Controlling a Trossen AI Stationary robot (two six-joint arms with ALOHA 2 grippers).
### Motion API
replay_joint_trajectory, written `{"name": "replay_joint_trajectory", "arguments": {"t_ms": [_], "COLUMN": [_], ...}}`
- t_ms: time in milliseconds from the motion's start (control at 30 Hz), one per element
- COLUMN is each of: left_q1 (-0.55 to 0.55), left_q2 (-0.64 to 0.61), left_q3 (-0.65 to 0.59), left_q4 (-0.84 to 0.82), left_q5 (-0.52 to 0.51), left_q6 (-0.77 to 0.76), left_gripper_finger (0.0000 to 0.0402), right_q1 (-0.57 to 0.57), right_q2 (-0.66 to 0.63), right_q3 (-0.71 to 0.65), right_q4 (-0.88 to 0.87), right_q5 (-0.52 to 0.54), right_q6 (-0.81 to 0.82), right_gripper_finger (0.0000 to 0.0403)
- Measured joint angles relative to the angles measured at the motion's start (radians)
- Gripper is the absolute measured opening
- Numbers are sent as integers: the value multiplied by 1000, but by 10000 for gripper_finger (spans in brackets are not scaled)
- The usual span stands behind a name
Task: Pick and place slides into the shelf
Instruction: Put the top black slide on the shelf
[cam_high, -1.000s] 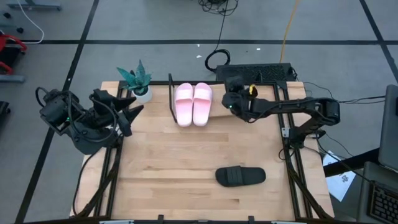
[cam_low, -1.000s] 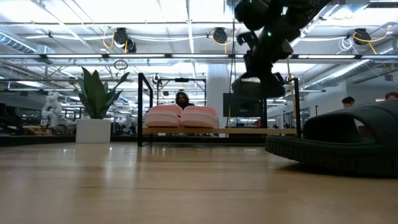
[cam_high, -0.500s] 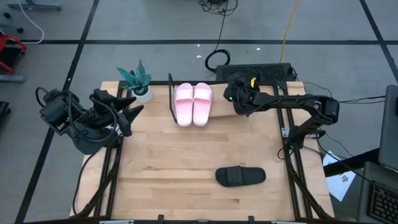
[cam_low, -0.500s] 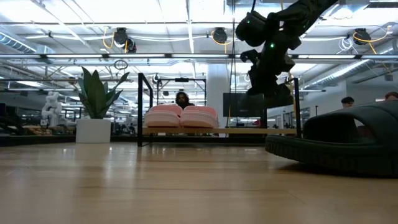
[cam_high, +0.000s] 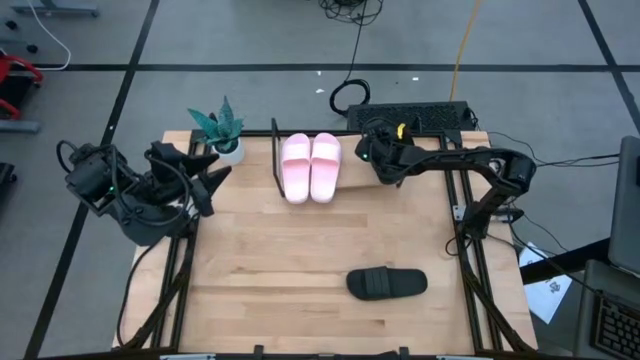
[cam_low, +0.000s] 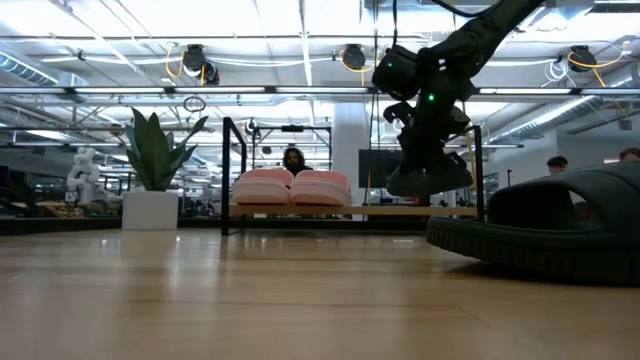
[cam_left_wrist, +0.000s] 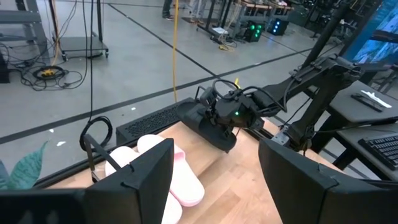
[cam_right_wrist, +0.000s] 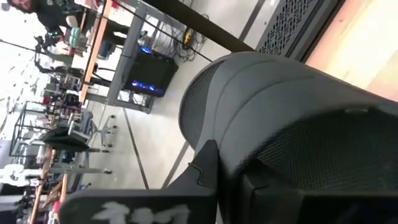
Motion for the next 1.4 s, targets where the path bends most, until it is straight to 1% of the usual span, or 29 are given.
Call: {"name": "replay_joint_trajectory", "arguments": {"t_ms": [167, 267, 467, 900, 1067, 1167, 1267, 1400], "left_q1": [12, 21, 34, 34, 34, 34, 34, 34], "left_q2": [0, 0, 0, 0, 0, 0, 1, 1], "left_q3": [0, 0, 0, 0, 0, 0, 0, 0], "left_q4": [0, 0, 0, 0, 0, 0, 0, 0], "left_q5": [7, 7, 9, 9, 7, 3, 4, 11], "left_q6": [0, 4, 4, 3, 3, 2, 0, -1], "left_gripper_finger": [237, 237, 237, 237, 237, 237, 237, 237], "right_q1": [-19, -18, -17, -17, -8, -7, -7, 3], "right_q2": [-4, -3, 0, 2, 2, 14, 20, 49], "right_q3": [0, 0, -1, -3, -3, -10, -7, -7], "right_q4": [9, 11, 36, 13, 68, 52, 42, 45], "right_q5": [-39, -54, -61, -90, -98, -156, -165, -143], "right_q6": [-33, -25, -17, -74, -73, -26, 5, 27], "right_gripper_finger": [0, 0, 0, 0, 0, 0, 0, 0]}}
